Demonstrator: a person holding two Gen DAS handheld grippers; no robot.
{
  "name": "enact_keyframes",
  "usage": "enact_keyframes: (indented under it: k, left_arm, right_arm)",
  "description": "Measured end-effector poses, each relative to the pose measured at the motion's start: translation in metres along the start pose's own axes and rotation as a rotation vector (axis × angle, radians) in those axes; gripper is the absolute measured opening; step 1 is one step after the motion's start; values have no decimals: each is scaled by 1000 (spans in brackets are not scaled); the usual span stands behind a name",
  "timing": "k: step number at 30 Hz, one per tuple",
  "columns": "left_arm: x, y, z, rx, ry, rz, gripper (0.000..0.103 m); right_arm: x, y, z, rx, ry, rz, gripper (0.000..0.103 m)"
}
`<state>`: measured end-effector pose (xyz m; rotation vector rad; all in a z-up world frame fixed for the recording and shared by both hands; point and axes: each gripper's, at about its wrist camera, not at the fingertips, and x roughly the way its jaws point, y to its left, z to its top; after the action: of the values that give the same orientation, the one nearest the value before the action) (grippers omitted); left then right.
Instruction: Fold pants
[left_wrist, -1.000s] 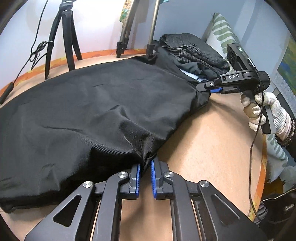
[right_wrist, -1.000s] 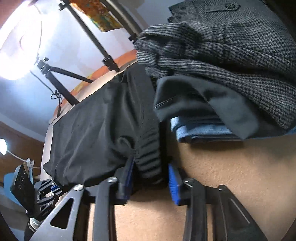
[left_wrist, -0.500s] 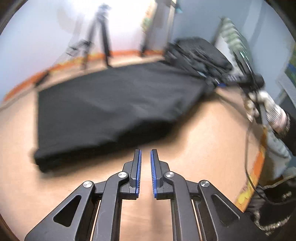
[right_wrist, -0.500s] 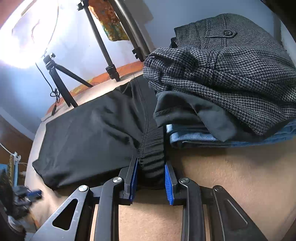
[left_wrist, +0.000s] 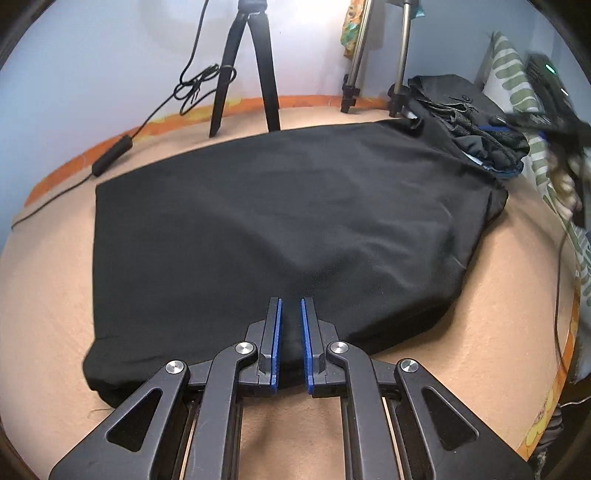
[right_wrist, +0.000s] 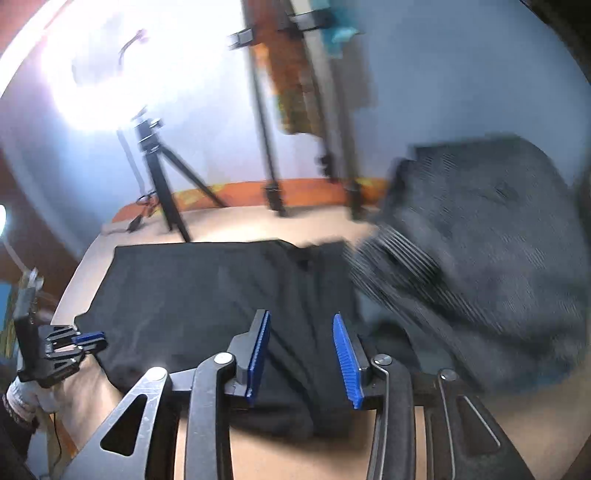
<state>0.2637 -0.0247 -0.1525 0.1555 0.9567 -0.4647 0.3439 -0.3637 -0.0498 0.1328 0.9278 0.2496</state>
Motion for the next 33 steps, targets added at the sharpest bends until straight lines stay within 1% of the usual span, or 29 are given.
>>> enact_keyframes:
  k: [1, 3, 5, 7, 8, 9, 11, 12, 13, 14, 15, 16, 17, 18, 21, 22, 24, 25, 27, 29, 30, 31, 33]
  left_arm:
    - [-3, 2, -4, 2, -3, 4, 9]
    - [-9, 4, -5, -6, -14, 17, 9]
    - [-18, 9, -5, -19, -36, 38, 15]
    - [-35, 22, -9, -50, -67, 68, 17]
    - [-43, 29, -12, -64, -76, 79, 17]
    - [-55, 38, -18, -89, -91, 106, 17]
    - [-70, 53, -26, -126, -105, 126, 18]
    - [-77, 62, -32, -150, -110, 135, 20]
    - [-84, 73, -38, -182, -113, 148, 23]
    - [-88, 81, -43, -210, -115, 154, 30]
    - [-93, 93, -51, -269, -123, 149, 32]
    - [-94, 98, -54, -311, -126, 132, 32]
    - [-95, 104, -59, -351, -128, 113, 33]
    - [-96, 111, -65, -400, -128, 90, 37]
    - [-93, 113, -73, -443, -126, 56, 40]
    - [-90, 112, -74, -462, -122, 39, 46]
    - [-85, 111, -75, -520, -127, -2, 52]
    - [-84, 111, -75, -551, -133, -26, 53]
    - [-81, 110, -77, -637, -142, -77, 55]
    - [-78, 112, -81, -744, -164, -130, 55]
    - [-75, 114, -84, -819, -176, -163, 55]
    - [-73, 115, -86, -872, -178, -177, 55]
    - [-66, 116, -88, -945, -174, -181, 55]
  right_arm:
    - [14, 8, 10, -36, 15, 3, 39]
    - [44, 21, 27, -84, 36, -26, 39]
    - [70, 25, 37, -81, 66, -34, 39]
    - [96, 22, 44, -53, 103, -47, 38]
    - [103, 20, 45, -48, 114, -80, 37]
    - [113, 16, 45, -44, 130, -140, 32]
    - [121, 14, 41, -62, 148, -212, 28]
    - [123, 15, 40, -74, 151, -246, 26]
    - [124, 18, 39, -92, 147, -279, 26]
    - [124, 21, 38, -105, 145, -302, 26]
    - [124, 23, 38, -107, 146, -314, 28]
    - [123, 25, 38, -101, 146, -318, 30]
    - [120, 28, 38, -96, 141, -308, 31]
    - [114, 31, 39, -99, 132, -297, 35]
    - [95, 47, 38, -156, 97, -277, 38]
    - [88, 55, 37, -174, 89, -254, 40]
    - [76, 73, 37, -196, 73, -198, 42]
    - [72, 80, 36, -202, 68, -172, 43]
    - [61, 100, 34, -225, 62, -111, 44]
    - [58, 118, 33, -248, 58, -72, 45]
    - [56, 129, 32, -262, 57, -49, 45]
    - [55, 139, 32, -277, 56, -32, 46]
    - [53, 159, 32, -310, 49, -6, 46]
